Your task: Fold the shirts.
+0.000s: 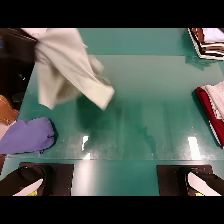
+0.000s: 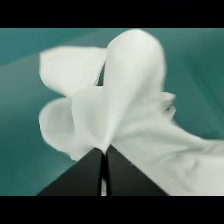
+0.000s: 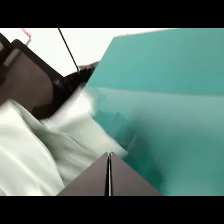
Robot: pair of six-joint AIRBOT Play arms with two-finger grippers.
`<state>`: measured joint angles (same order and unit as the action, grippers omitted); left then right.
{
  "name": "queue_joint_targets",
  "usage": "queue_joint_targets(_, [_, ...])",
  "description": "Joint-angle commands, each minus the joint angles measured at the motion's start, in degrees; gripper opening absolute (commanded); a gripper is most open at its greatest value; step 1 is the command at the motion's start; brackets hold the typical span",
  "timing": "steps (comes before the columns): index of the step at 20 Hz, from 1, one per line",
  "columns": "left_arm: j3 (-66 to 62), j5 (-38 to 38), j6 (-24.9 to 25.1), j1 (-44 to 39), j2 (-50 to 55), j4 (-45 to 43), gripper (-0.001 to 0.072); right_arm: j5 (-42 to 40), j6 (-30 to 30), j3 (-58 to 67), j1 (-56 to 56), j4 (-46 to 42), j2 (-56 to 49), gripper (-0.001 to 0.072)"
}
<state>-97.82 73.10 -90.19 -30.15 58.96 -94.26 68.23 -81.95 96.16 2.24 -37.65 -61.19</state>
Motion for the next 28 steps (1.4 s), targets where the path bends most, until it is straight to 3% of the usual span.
queue_joint_targets(1, [-1.03, 0.55, -0.42, -14.71, 9.64, 0.85, 0.002, 1.36, -0.02, 1.73, -0.17, -0.04, 0.04, 0.0019])
queue_joint_targets(4, [-1.05, -4.52, 0.98, -22.01, 20.26, 5.42, 0.0046, 3.3, -0.02, 1.7, -0.17, -0.04, 0.02, 0.0018])
queue_joint_targets(5, [-1.05, -7.13, 1.64, -23.08, 23.02, 5.6, 0.0338, 3.8, -0.02, 1.7, -0.17, -0.04, 0.02, 0.0018])
queue_joint_targets(6, [-1.09, -9.18, 1.68, -23.06, 24.79, 5.49, 0.0552, 4.24, -0.02, 1.7, -0.17, -0.04, 0.02, 0.0018])
queue_joint_targets(9, [-1.09, -9.4, 0.57, -17.09, 25.49, 2.12, 0.0548, 5.33, -0.02, 1.7, -0.17, -0.04, 0.04, 0.0018])
queue_joint_targets(12, [0.11, -7.08, -1.05, -4.09, 25.57, 2.95, 0.0548, 5.42, -0.02, 1.7, -0.17, -0.04, 0.04, 0.0018])
queue_joint_targets(15, [6.97, -8.46, -0.79, 9.4, 25.57, 12.55, 0.0548, 5.44, -0.02, 1.7, -0.17, -0.09, -0.02, 0.0018])
queue_joint_targets(18, [16.96, -12.76, 3.32, 17.86, 26.49, 23.26, 0.0549, 5.4, -0.02, 1.7, -0.17, -0.11, -0.02, 0.0018])
queue_joint_targets(21, [20.33, -13.66, 3.67, 21.49, 30.71, 26.21, 0.055, 5.42, -0.02, 1.7, -0.17, -0.09, -0.02, 0.0018])
queue_joint_targets(28, [20.31, -16.7, 6.71, 21.31, 37.18, 32.3, 0.055, 6.6, -0.02, 1.7, -0.17, -0.09, -0.04, 0.0018])
